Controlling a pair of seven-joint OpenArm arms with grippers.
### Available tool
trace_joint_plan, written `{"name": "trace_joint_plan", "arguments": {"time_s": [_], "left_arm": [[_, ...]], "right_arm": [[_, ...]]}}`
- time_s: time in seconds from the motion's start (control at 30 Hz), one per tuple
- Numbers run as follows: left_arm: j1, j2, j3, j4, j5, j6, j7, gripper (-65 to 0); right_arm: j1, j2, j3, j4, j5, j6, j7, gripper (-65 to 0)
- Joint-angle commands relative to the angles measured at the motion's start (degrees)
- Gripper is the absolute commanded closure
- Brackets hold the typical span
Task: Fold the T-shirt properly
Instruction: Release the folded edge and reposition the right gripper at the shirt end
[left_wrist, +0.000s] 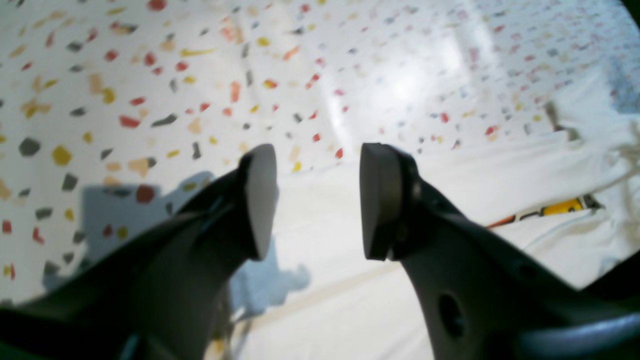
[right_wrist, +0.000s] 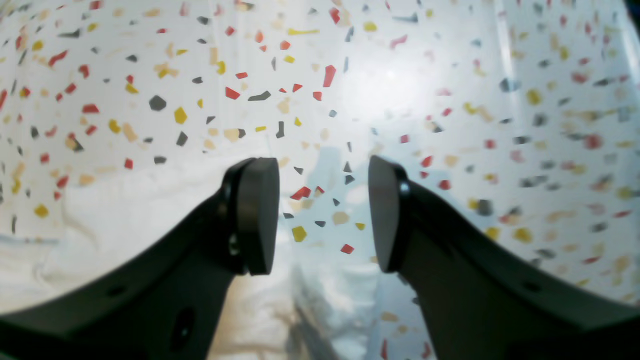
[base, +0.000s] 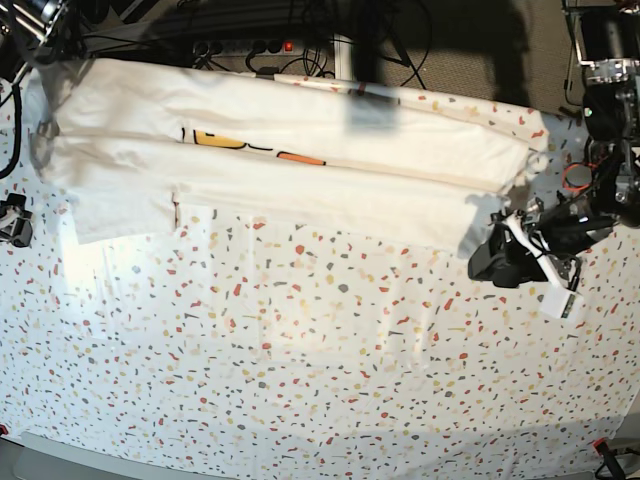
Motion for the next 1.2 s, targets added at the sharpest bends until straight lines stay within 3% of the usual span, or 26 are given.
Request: {"name": "trace_joint_plan", "arguments": {"time_s": [0.0, 0.17, 0.47, 0.87, 0.93, 1.03, 1.17], "left_arm": [[-0.98, 0.22, -0.31, 1.36, -1.14, -0.31, -1.36, -26.7], [-0.96, 2.86, -0.31, 1.36, -1.14, -0.31, -1.27, -26.7], [-0.94, 3.15, -0.31, 1.36, -1.11, -0.31, 0.44, -26.7], [-0.94, 3.17, -0.31, 1.33, -1.14, -0.31, 0.42, -26.7], [-0.96, 3.17, -0.31, 1.33, -1.14, -0.31, 0.42, -26.7], [-0.94, 3.17, -0.31, 1.33, -1.14, -0.31, 0.42, -26.7], [-0.96, 3.15, -0.31, 1.33, -1.14, -0.31, 0.42, -26.7]], "right_arm": [[2.43, 1.84, -0.09, -1.57, 0.42, 0.04, 1.62, -29.3], [10.69, 3.17, -6.75, -13.64, -0.24, 0.22, 1.60, -29.3], [20.26, 3.10, -23.10, -27.80, -6.51, -0.04, 2.93, -29.2], [21.24, 2.47, -24.02, -35.60, -9.14, -1.03, 1.46, -28.7], [21.24, 2.51, -24.02, -35.60, -8.35, -0.81, -1.33, -23.1], [21.24, 2.73, -24.02, -35.60, -6.86, -0.46, -6.12, -0.4], [21.24, 3.32, -24.02, -35.47, -2.58, 0.38, -7.26, 0.0]]}}
